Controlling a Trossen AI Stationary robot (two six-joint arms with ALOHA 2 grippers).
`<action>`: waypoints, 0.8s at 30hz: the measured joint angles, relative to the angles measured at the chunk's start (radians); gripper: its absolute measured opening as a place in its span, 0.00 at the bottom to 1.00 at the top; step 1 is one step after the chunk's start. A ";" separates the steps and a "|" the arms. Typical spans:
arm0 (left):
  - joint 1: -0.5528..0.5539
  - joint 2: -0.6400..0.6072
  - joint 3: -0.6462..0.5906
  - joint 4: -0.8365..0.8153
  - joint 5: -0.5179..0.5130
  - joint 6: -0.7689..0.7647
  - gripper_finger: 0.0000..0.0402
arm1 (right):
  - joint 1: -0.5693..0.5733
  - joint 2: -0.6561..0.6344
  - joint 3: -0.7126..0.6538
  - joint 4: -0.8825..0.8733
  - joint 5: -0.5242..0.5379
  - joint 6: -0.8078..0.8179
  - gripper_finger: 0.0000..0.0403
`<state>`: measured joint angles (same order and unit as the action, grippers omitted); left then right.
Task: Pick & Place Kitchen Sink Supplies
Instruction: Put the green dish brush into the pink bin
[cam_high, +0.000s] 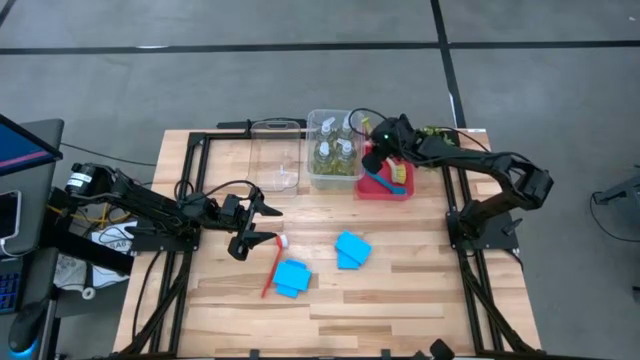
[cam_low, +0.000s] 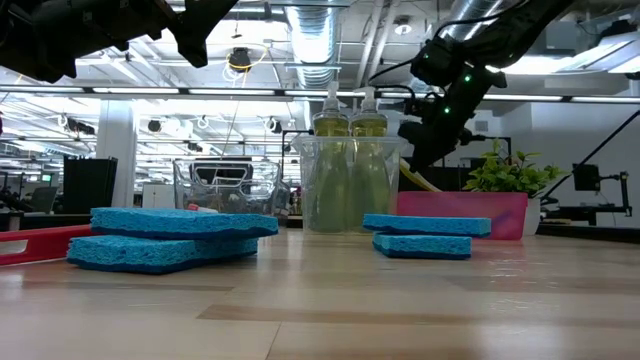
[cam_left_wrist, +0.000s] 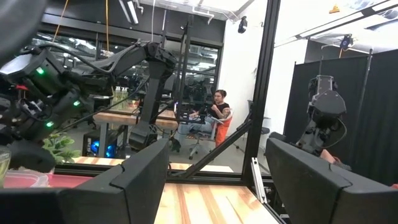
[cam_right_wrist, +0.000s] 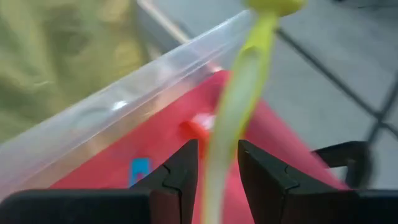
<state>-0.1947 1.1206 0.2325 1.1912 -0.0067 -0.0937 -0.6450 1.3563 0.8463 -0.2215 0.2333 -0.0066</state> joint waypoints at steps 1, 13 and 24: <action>0.000 0.000 0.000 0.000 0.000 0.000 0.67 | 0.000 0.005 0.000 0.008 0.035 0.005 0.26; 0.000 0.000 0.000 0.000 0.000 0.000 0.67 | -0.005 0.006 0.000 0.005 0.211 0.060 0.26; 0.000 0.000 0.000 0.000 0.000 0.000 0.67 | 0.002 0.005 0.000 0.028 0.014 0.055 0.26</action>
<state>-0.1948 1.1206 0.2325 1.1908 -0.0067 -0.0937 -0.6434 1.3613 0.8463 -0.1936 0.2471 0.0481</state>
